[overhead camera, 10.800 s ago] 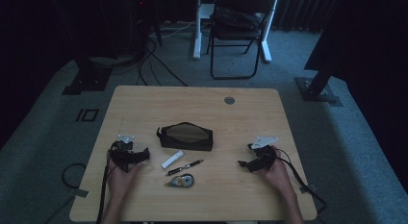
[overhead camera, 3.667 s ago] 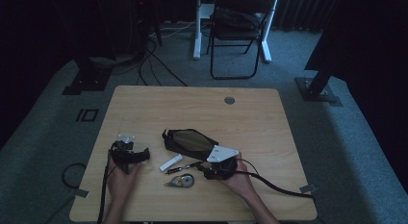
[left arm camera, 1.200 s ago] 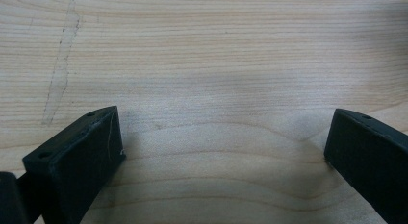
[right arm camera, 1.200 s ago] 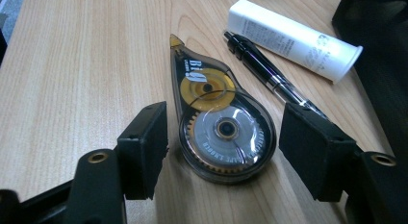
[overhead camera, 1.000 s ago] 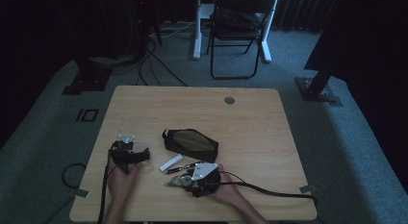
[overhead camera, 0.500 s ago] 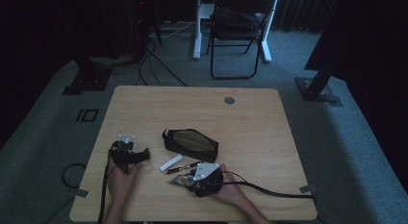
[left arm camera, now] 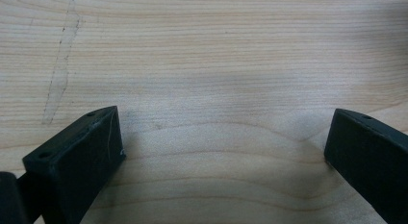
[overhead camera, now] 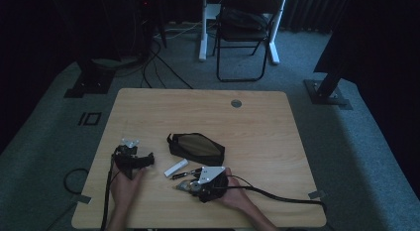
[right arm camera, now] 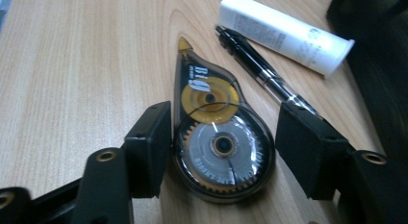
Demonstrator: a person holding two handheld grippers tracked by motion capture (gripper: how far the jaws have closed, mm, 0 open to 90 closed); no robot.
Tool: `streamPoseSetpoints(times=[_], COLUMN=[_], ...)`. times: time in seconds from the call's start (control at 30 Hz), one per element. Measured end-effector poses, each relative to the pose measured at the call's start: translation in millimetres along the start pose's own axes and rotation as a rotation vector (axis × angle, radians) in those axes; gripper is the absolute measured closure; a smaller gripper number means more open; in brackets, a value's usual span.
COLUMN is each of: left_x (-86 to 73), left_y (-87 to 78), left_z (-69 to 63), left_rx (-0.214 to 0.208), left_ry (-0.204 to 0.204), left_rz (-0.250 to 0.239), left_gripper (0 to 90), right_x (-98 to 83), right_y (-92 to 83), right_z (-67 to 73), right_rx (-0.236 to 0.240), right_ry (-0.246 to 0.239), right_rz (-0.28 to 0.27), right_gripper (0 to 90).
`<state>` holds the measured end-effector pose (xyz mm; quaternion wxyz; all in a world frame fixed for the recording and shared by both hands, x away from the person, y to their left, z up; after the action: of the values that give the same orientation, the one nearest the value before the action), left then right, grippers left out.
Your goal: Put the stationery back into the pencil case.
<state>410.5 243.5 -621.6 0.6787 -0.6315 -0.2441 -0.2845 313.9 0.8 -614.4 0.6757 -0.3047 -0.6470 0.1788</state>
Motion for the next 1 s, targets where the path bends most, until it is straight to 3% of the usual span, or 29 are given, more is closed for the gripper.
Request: streamPoseSetpoints(times=[0.17, 0.43, 0.73, 1.0], left_x=[0.0, 0.0, -0.1, -0.1], left_y=[0.0, 0.0, 0.0, 0.0], left_z=[0.0, 0.0, 0.1, 0.0], left_rx=[0.0, 0.0, 0.0, 0.0], left_ry=[0.001, 0.0, 0.001, 0.001], left_rz=[0.0, 0.0, 0.0, 0.0], left_gripper=[0.0, 0.0, 0.0, 0.0], right_x=[-0.8, -5.2, -4.8, -6.0], right_y=[3.1, -4.0, 0.5, -0.9], right_z=[0.7, -2.8, -3.4, -4.4], right_rx=[0.018, -0.015, 0.009, 0.028], right_ry=[-0.003, -0.007, 0.01, 0.033], right_rz=[-0.002, 0.052, 0.032, 0.045], right_gripper=[40.8, 40.8, 36.8, 40.4])
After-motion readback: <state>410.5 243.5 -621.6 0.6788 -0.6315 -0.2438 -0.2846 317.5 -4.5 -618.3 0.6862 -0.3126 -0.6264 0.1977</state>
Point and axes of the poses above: each handheld gripper's, and its own axes: y roughly forward along the jaws, x roughly out of its top, z roughly to its left, the point moved 9 cm from there along y, roughly forward along the jaws, and after that the axes turned 5 degrees about x, right-handed, at the moved point
